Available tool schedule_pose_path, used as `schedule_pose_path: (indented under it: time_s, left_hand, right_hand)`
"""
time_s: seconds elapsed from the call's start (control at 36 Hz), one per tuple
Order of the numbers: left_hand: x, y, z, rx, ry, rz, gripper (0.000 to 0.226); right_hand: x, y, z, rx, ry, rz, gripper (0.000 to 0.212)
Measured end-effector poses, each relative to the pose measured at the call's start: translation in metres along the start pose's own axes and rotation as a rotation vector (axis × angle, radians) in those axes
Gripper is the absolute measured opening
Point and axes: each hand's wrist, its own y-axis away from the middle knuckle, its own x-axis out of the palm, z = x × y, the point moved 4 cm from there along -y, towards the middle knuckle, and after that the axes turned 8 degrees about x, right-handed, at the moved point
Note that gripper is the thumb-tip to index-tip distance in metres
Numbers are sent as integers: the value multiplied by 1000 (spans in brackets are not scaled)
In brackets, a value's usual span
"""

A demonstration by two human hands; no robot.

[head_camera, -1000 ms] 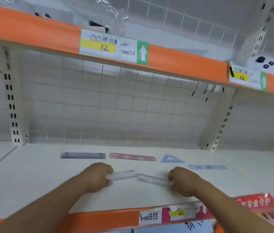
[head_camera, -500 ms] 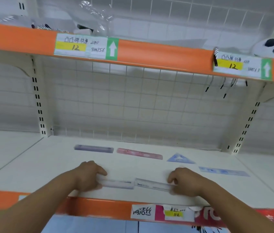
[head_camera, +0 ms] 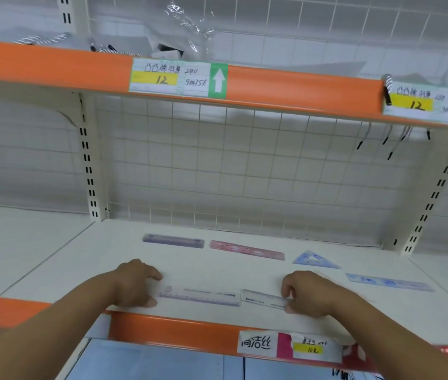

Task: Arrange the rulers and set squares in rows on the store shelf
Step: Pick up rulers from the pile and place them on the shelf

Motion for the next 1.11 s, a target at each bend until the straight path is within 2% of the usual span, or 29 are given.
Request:
schedule_pose_path:
  time_s: [0.08, 0.39, 0.47, 0.58, 0.78, 1.11]
  left_hand:
    - [1, 0, 0, -2, 6, 1, 69]
    - [1, 2, -1, -7, -5, 7, 68]
    - [1, 2, -1, -5, 1, 11, 68]
    - [0, 2, -1, -4, -7, 17, 68]
    - [2, 0, 1, -16, -16, 13, 69]
    - [3, 0, 0, -10, -24, 18, 69]
  right_hand:
    - [0, -1, 1, 22, -6, 12, 25]
    - [-1, 8, 9, 32, 59, 33, 26]
    - [-1, 10, 9, 48, 52, 4, 17]
    - [1, 14, 8, 51, 70, -71, 16]
    - [-4, 19, 10, 31, 184, -110, 38]
    - [-5, 18, 18, 10, 259, -67, 36]
